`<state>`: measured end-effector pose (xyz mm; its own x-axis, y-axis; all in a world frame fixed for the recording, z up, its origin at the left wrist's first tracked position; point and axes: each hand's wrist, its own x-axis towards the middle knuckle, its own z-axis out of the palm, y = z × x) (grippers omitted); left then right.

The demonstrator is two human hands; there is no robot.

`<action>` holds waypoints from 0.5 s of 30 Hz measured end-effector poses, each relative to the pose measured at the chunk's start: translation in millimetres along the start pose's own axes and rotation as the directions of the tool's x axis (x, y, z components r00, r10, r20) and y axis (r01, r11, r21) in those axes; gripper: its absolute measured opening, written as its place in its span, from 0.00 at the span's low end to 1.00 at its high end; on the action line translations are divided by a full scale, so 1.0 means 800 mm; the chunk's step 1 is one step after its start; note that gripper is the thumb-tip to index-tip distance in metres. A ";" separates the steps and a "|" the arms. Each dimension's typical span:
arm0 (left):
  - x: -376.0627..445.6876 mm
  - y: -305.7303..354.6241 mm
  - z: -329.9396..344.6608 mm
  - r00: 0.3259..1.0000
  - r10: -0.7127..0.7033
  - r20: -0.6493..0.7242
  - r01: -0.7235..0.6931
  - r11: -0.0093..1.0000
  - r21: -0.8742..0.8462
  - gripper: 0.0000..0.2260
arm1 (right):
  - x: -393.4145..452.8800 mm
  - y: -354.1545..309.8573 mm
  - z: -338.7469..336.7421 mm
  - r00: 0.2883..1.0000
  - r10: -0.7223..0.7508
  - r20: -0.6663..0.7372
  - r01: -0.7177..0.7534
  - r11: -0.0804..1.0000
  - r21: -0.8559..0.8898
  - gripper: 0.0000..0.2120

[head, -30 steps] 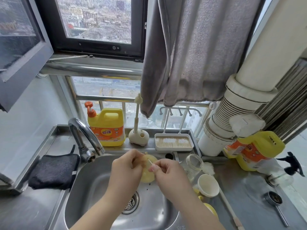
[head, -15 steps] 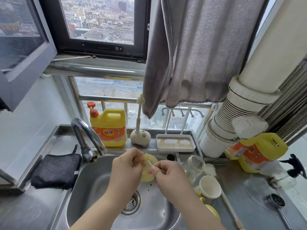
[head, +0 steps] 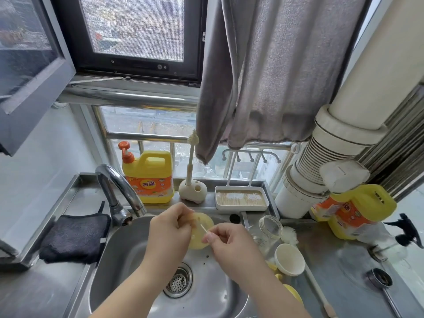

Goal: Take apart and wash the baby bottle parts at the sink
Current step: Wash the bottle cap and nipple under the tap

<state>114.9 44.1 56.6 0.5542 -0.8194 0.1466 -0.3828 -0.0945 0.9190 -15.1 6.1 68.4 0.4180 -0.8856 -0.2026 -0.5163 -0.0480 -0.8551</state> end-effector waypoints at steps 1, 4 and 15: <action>0.001 -0.001 0.000 1.000 -0.001 -0.002 0.001 1.000 0.004 0.14 | 0.000 0.001 0.000 1.000 0.000 0.005 0.000 1.000 -0.008 0.09; -0.007 0.002 0.006 0.999 0.006 0.036 -0.007 1.000 0.022 0.16 | 0.003 0.003 0.001 0.999 0.040 -0.033 -0.040 0.999 0.023 0.11; -0.003 0.005 0.008 0.999 0.014 0.038 -0.015 1.000 0.021 0.13 | 0.007 -0.002 -0.007 0.999 0.028 -0.019 -0.027 0.999 0.035 0.10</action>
<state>107.1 42.2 57.1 0.5202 -0.8417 0.1450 -0.4065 -0.0946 0.9087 -16.1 -1.3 71.0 0.3889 -0.8953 -0.2170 -0.5010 -0.0079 -0.8654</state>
